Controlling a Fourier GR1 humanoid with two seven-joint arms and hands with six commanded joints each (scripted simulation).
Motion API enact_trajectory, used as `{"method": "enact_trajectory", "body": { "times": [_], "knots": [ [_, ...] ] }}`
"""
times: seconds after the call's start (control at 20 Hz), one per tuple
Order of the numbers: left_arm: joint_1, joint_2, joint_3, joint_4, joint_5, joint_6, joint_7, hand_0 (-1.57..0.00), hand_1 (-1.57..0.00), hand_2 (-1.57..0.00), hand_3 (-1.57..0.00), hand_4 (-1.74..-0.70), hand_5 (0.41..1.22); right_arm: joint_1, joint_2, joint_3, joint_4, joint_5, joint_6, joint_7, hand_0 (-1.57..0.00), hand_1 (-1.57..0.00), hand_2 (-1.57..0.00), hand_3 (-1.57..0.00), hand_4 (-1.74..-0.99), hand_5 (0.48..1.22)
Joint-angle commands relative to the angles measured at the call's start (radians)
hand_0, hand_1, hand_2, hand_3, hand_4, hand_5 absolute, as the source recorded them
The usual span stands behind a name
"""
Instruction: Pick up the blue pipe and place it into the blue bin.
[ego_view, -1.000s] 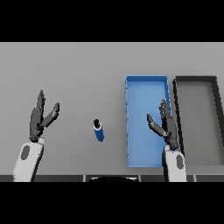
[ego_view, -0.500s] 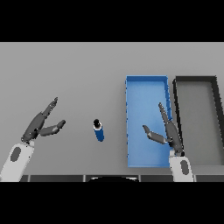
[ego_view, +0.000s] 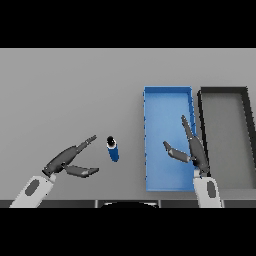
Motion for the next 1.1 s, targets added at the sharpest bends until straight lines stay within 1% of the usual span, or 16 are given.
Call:
{"method": "enact_trajectory", "body": {
  "times": [0.0, 0.1, 0.15, 0.2, 0.25, 0.3, 0.4, 0.45, 0.5, 0.55, 0.6, 0.7, 0.8, 0.95, 1.0, 1.05],
  "knots": [
    [-0.001, -0.007, -0.016, -0.001, -0.017, -0.003, -0.006, 0.0, 0.0, 0.0, 0.0, -1.08, 0.469, 0.0, -0.003, 0.005, -0.01, 0.006, 0.001, 0.004, 0.0, 0.0, 0.0, 0.0, -1.213, 0.572],
    [-0.019, -0.051, -0.047, 0.022, -0.046, 0.002, -0.001, 0.0, 0.0, 0.0, 0.0, -1.11, 0.463, 0.005, -0.001, 0.005, -0.011, 0.005, 0.001, 0.013, 0.0, 0.0, 0.0, 0.0, -1.212, 0.57],
    [-0.028, -0.064, -0.05, 0.028, -0.045, 0.0, -0.015, 0.0, 0.0, 0.0, 0.0, -1.12, 0.47, 0.016, -0.005, 0.006, -0.029, 0.006, 0.002, 0.005, 0.0, 0.0, 0.0, 0.0, -1.21, 0.57],
    [-0.039, -0.091, -0.065, 0.03, -0.052, 0.006, -0.013, 0.0, 0.0, 0.0, 0.0, -1.14, 0.479, 0.0, 0.002, 0.009, -0.015, 0.009, 0.0, 0.025, 0.0, 0.0, 0.0, 0.0, -1.209, 0.567],
    [-0.045, -0.114, -0.074, 0.054, -0.066, 0.013, -0.023, 0.0, 0.0, 0.0, 0.0, -1.15, 0.484, 0.003, 0.008, 0.012, -0.016, 0.01, -0.002, 0.025, 0.0, 0.0, 0.0, 0.0, -1.21, 0.564],
    [-0.058, -0.139, -0.08, 0.071, -0.077, 0.022, -0.023, 0.0, 0.0, 0.0, 0.0, -1.15, 0.486, 0.003, 0.006, 0.005, -0.015, 0.0, 0.001, 0.029, 0.0, 0.0, 0.0, 0.0, -1.211, 0.56],
    [-0.087, -0.192, -0.09, 0.116, -0.095, 0.04, -0.032, 0.0, 0.0, 0.0, 0.0, -1.14, 0.488, 0.018, 0.015, 0.013, -0.015, 0.004, 0.0, 0.012, 0.0, 0.0, 0.0, 0.0, -1.207, 0.555],
    [-0.097, -0.215, -0.09, 0.148, -0.098, 0.046, -0.026, 0.0, 0.0, 0.0, 0.0, -1.13, 0.488, 0.012, 0.015, 0.008, -0.008, 0.004, -0.003, 0.018, 0.0, 0.0, 0.0, 0.0, -1.206, 0.554],
    [-0.103, -0.233, -0.089, 0.17, -0.1, 0.054, -0.035, 0.0, 0.0, 0.0, 0.0, -1.13, 0.487, 0.026, 0.011, 0.008, -0.017, 0.002, 0.0, 0.001, 0.0, 0.0, 0.0, 0.0, -1.205, 0.554],
    [-0.114, -0.259, -0.092, 0.197, -0.102, 0.058, -0.039, 0.0, 0.0, 0.0, 0.0, -1.13, 0.491, 0.018, 0.021, 0.011, -0.015, -0.001, -0.002, 0.014, 0.0, 0.0, 0.0, 0.0, -1.207, 0.551],
    [-0.121, -0.285, -0.099, 0.22, -0.105, 0.06, -0.041, 0.0, 0.0, 0.0, 0.0, -1.13, 0.493, 0.018, 0.014, 0.01, -0.019, 0.002, 0.001, 0.008, 0.0, 0.0, 0.0, 0.0, -1.203, 0.551],
    [-0.132, -0.307, -0.089, 0.259, -0.097, 0.061, -0.062, 0.0, 0.0, 0.0, 0.0, -1.14, 0.497, 0.019, 0.016, 0.004, -0.019, -0.008, -0.001, 0.014, 0.0, 0.0, 0.0, 0.0, -1.202, 0.549],
    [-0.151, -0.332, -0.097, 0.315, -0.14, 0.087, -0.087, 0.0, 0.0, 0.0, 0.0, -1.1, 0.497, 0.026, 0.006, -0.008, -0.026, -0.023, 0.005, 0.01, 0.0, 0.0, 0.0, 0.0, -1.2, 0.547],
    [-0.168, -0.376, -0.095, 0.345, -0.123, 0.08, -0.134, 0.0, 0.0, -0.05, -0.02, -1.12, 0.543, 0.019, -0.001, -0.008, -0.021, -0.012, 0.004, 0.018, 0.0, 0.0, 0.0, 0.0, -1.192, 0.549],
    [-0.178, -0.386, -0.086, 0.357, -0.108, 0.076, -0.138, 0.0, 0.0, -0.09, -0.04, -1.14, 0.567, 0.025, 0.011, 0.003, -0.015, -0.005, 0.002, 0.011, 0.0, 0.0, 0.0, 0.0, -1.188, 0.55],
    [-0.181, -0.409, -0.081, 0.359, -0.078, 0.065, -0.119, 0.0, -0.04, -0.17, -0.11, -1.18, 0.601, 0.023, -0.001, -0.006, -0.014, -0.004, 0.001, 0.007, 0.0, 0.0, 0.0, 0.0, -1.186, 0.554]
  ]
}}
